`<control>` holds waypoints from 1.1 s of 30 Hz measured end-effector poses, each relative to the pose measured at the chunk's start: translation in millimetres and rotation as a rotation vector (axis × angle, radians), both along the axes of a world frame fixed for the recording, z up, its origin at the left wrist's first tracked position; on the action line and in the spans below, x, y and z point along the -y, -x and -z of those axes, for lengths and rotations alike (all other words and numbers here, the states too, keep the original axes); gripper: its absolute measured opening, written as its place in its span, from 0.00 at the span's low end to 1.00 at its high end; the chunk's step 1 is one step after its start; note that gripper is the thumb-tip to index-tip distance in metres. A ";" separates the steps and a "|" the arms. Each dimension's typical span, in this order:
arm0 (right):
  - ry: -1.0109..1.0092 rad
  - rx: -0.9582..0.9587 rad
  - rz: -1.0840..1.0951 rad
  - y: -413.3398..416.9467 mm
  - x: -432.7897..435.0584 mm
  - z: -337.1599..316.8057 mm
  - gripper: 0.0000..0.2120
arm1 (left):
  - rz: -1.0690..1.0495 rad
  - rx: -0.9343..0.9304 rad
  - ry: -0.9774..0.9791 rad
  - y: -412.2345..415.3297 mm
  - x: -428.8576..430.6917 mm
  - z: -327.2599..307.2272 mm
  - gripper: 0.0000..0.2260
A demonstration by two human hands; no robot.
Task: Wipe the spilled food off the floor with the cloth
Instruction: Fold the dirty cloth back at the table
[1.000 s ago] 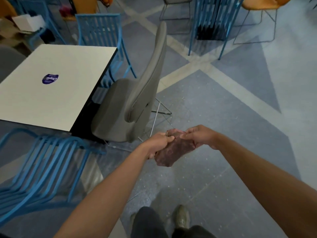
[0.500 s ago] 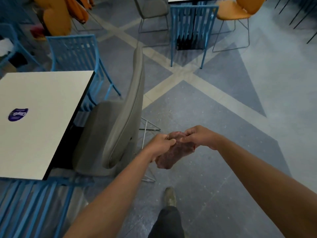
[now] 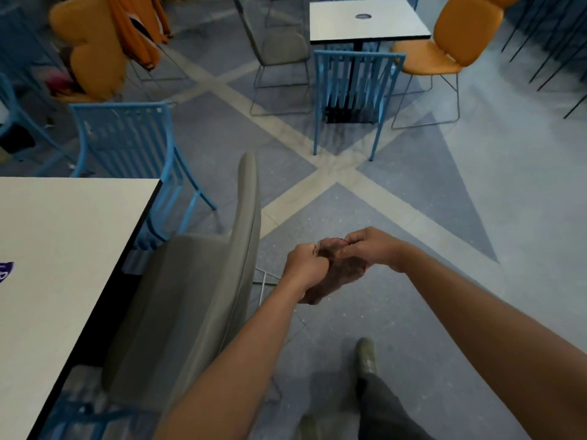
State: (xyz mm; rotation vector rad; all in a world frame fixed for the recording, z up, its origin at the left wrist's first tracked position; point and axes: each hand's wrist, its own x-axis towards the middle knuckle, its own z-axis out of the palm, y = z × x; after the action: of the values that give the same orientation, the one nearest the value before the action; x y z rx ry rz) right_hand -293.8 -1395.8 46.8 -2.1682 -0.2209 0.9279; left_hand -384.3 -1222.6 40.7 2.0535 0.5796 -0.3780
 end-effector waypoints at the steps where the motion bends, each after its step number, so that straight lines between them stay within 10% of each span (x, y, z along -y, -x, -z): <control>1: 0.010 -0.003 -0.017 -16.9 -4.1 0.9 0.07 | -0.008 0.005 -0.007 -16.3 -1.7 1.2 0.10; 33: 0.179 0.303 -0.675 -585.1 -250.0 -13.5 0.10 | -0.381 -0.072 -0.102 -534.7 -178.0 -4.2 0.13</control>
State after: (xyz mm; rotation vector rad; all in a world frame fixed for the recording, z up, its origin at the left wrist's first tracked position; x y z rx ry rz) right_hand 291.2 -1145.8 60.3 -2.4367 -1.1063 0.9900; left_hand 150.4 -1044.6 44.9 1.9750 1.0316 -0.1996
